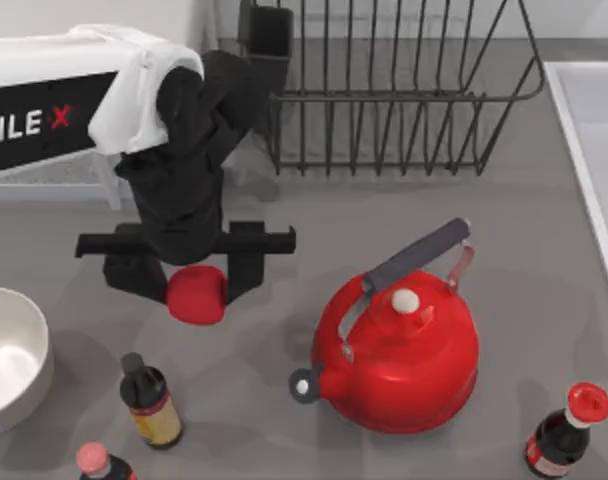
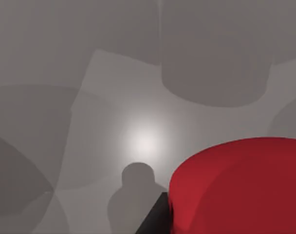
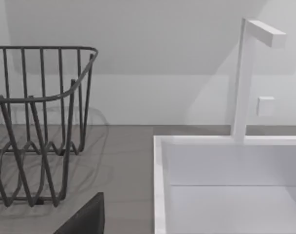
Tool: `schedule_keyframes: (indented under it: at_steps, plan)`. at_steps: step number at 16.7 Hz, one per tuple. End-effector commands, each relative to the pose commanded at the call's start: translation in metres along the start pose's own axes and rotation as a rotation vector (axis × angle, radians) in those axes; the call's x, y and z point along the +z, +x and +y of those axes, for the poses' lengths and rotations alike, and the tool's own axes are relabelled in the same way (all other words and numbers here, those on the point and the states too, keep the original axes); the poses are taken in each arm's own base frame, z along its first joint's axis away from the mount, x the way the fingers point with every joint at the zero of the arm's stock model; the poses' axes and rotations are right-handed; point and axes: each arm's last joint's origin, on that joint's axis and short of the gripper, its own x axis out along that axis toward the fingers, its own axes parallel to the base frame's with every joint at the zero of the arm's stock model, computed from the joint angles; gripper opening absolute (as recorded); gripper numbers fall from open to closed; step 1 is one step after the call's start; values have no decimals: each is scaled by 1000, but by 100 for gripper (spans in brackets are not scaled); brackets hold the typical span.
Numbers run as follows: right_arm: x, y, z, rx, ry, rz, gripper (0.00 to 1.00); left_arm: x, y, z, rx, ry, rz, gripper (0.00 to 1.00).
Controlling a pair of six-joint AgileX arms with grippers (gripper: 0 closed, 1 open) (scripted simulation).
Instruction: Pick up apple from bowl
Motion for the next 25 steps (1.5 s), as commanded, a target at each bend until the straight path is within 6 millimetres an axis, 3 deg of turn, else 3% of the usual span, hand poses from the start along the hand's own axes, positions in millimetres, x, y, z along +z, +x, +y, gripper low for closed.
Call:
schedule_keyframes:
  at_steps: [2, 6, 19, 25]
  plan:
    - [0, 0, 0, 0, 0, 0, 100, -3, 14, 1, 5, 0, 8, 0]
    - [0, 0, 0, 0, 0, 0, 100, -3, 16, 1, 6, 0, 10, 0]
    - [0, 0, 0, 0, 0, 0, 100, -3, 16, 1, 6, 0, 10, 98]
    - [0, 0, 0, 0, 0, 0, 100, -3, 16, 1, 6, 0, 10, 100]
